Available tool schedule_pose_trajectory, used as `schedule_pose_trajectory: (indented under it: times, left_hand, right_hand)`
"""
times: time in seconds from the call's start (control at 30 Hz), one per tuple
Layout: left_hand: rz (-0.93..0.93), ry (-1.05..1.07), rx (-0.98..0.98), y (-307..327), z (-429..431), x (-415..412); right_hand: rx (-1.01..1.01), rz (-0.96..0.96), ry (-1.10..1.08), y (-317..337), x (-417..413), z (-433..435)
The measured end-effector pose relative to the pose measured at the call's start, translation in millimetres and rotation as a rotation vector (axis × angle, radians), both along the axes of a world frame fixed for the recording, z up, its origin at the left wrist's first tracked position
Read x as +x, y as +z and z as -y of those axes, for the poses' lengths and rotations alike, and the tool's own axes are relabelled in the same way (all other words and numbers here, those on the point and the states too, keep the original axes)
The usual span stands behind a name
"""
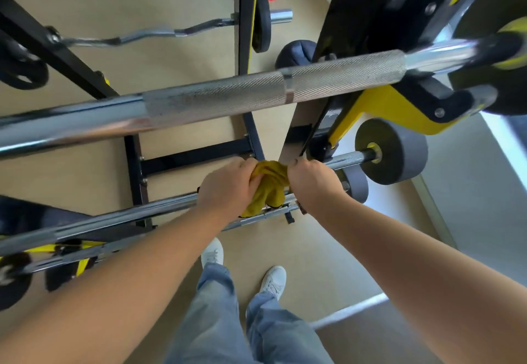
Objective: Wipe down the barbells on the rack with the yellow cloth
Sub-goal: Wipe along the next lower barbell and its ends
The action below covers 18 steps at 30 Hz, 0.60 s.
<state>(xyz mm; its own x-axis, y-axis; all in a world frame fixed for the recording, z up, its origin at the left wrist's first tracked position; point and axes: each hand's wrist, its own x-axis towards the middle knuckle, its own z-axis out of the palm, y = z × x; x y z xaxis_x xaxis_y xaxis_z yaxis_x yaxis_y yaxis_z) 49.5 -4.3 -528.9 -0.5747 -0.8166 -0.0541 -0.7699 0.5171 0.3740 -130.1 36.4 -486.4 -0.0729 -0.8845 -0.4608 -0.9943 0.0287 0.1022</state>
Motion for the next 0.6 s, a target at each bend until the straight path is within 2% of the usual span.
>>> schedule_pose_trajectory:
  times: [0.1,0.2,0.23,0.3,0.37,0.43,0.53,0.6]
  left_hand:
    - [-0.094,0.009,-0.154,4.2,2.8,7.4]
    - [-0.026,0.037,-0.212,16.5,24.2,8.2]
    - [-0.049,0.127,-0.136,18.6,29.6,8.7]
    - [-0.169,0.335,0.154,18.6,33.9,13.1]
    - [-0.242,0.334,0.406,20.3,27.8,18.5]
    - [-0.197,0.214,0.327,23.1,13.0,21.0]
    - [-0.075,0.050,-0.014,19.0,-12.5,15.9]
    - [0.167,-0.051,-0.081,8.5,-31.9,5.6]
  right_hand:
    - [0.003,-0.002,0.011,-1.9,-2.2,-0.9]
    - [-0.002,0.021,-0.027,-3.3,-0.5,-1.1]
    - [0.005,0.028,-0.038,-3.0,-0.1,-0.9]
    - [0.020,0.035,-0.046,-2.6,-0.9,-0.8]
    - [0.027,0.038,-0.046,-2.2,-2.0,-1.7]
    - [0.022,0.034,-0.043,-0.6,-1.8,-2.3]
    - [-0.006,0.008,-0.027,0.3,0.3,-3.1]
    - [-0.022,-0.002,-0.016,0.2,2.3,-3.8]
